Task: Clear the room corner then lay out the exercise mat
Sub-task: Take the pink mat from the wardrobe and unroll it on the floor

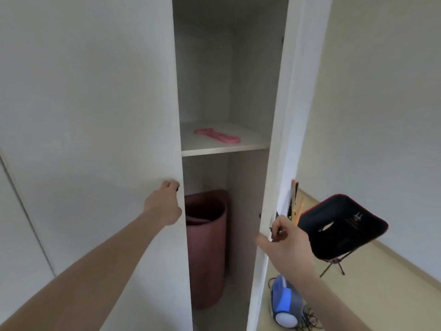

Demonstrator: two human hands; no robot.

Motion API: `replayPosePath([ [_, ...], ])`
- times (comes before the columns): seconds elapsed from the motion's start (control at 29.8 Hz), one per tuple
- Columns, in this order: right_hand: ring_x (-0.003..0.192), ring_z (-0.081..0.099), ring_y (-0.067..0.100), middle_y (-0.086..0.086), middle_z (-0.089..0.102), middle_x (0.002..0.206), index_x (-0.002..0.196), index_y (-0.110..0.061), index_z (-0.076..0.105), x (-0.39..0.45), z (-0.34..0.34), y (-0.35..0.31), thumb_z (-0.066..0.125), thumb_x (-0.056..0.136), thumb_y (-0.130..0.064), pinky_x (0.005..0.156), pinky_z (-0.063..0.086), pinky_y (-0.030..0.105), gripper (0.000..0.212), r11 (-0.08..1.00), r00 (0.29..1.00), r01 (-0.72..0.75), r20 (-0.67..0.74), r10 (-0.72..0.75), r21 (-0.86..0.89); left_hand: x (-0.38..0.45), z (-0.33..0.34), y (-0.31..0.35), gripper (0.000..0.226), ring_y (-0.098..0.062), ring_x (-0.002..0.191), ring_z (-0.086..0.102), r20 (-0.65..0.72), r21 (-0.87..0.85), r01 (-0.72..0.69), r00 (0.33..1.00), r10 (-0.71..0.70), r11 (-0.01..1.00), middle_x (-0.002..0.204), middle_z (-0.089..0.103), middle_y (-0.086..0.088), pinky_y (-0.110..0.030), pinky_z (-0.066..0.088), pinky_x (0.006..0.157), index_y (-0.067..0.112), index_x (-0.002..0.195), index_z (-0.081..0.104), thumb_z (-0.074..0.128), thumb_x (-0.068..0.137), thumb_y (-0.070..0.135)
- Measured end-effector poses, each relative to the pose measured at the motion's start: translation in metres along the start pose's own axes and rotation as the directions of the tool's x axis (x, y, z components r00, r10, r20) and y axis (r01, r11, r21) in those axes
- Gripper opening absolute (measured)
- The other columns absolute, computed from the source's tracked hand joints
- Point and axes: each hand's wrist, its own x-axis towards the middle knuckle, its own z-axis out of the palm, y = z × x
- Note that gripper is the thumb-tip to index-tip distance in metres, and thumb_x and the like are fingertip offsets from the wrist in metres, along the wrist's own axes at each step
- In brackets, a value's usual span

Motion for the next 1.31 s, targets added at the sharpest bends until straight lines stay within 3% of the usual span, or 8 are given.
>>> replayPosePath([
  [0.3,0.071,0.058,0.017,-0.008,0.060,0.087,0.065,-0.016,0.051,-0.022,-0.043,0.029,0.070,0.077,-0.024,0.064,0.052,0.038,0.024,0.997,0.953,-0.074,-0.298,0.062,-0.030,-0.002,0.005,-0.010,0.065,-0.034,0.103,0.062,-0.027,-0.011,-0.020,0.999,0.020,1.000,0.137,0.046,-0.002,-0.037,0.050,0.076,0.017,0.139,0.045,0.065,0.078,0.008],
  [0.54,0.060,0.048,0.015,-0.008,0.052,0.076,0.071,-0.020,0.038,-0.030,-0.065,0.068,0.070,0.088,-0.035,0.056,0.043,0.034,0.040,0.983,0.841,-0.174,-0.511,0.181,0.061,-0.004,0.007,0.000,0.062,-0.032,0.094,0.060,-0.044,-0.038,-0.034,0.998,0.033,0.999,0.136,0.047,-0.001,-0.036,0.048,0.076,0.017,0.137,0.047,0.064,0.078,0.006],
  [0.77,0.119,0.055,0.026,-0.008,0.039,0.142,0.116,-0.028,0.039,-0.050,-0.055,0.086,0.068,0.090,-0.012,0.083,0.053,0.046,0.042,0.976,0.784,-0.204,-0.583,0.212,0.081,-0.015,0.008,0.003,0.058,-0.034,0.095,0.062,-0.084,-0.087,-0.072,0.994,0.065,0.994,0.134,0.050,-0.001,-0.036,0.048,0.075,0.017,0.132,0.050,0.063,0.077,0.004],
  [0.94,0.146,0.033,0.028,-0.012,0.003,0.166,0.131,-0.029,0.041,-0.064,-0.034,0.085,0.072,0.084,-0.010,0.092,0.043,0.034,0.059,0.972,0.861,-0.234,-0.467,0.203,-0.009,-0.038,0.009,0.004,0.057,-0.033,0.093,0.064,-0.145,-0.115,-0.144,0.981,0.127,0.983,0.134,0.052,0.002,-0.034,0.046,0.072,0.018,0.131,0.053,0.059,0.077,0.001],
  [1.04,0.141,0.042,0.026,-0.016,0.011,0.164,0.129,-0.036,0.043,-0.069,-0.012,0.072,0.068,0.085,-0.006,0.093,0.050,0.039,0.058,0.988,0.951,-0.152,-0.277,0.138,-0.029,-0.057,0.007,0.001,0.055,-0.031,0.091,0.064,-0.178,-0.148,-0.192,0.970,0.164,0.970,0.133,0.053,0.006,-0.035,0.049,0.075,0.021,0.128,0.055,0.059,0.077,0.002],
  [1.11,0.140,0.043,0.018,-0.011,0.025,0.162,0.130,-0.032,0.050,-0.072,0.013,0.057,0.065,0.085,0.000,0.096,0.042,0.026,0.058,0.998,0.994,-0.039,-0.106,0.033,-0.055,-0.073,0.003,-0.006,0.054,-0.028,0.087,0.063,-0.201,-0.166,-0.213,0.963,0.178,0.963,0.132,0.054,0.009,-0.033,0.048,0.076,0.024,0.126,0.056,0.059,0.076,0.002],
  [1.17,0.131,0.050,0.012,-0.015,0.038,0.154,0.130,-0.030,0.055,-0.072,0.038,0.038,0.064,0.084,0.003,0.092,0.035,0.013,0.057,0.997,0.997,0.044,0.072,-0.040,-0.056,-0.091,0.000,-0.013,0.054,-0.024,0.078,0.059,-0.212,-0.186,-0.224,0.960,0.183,0.957,0.130,0.055,0.012,-0.031,0.047,0.074,0.026,0.124,0.057,0.058,0.076,0.002],
  [1.31,0.120,0.052,0.002,-0.031,0.043,0.137,0.128,-0.041,0.053,-0.078,0.081,0.008,0.066,0.085,-0.005,0.100,0.039,0.017,0.058,0.989,0.944,0.144,0.305,-0.124,-0.043,-0.127,-0.006,-0.025,0.054,-0.019,0.070,0.062,-0.238,-0.227,-0.253,0.951,0.199,0.940,0.123,0.057,0.019,-0.035,0.053,0.073,0.031,0.119,0.057,0.056,0.073,0.003],
])
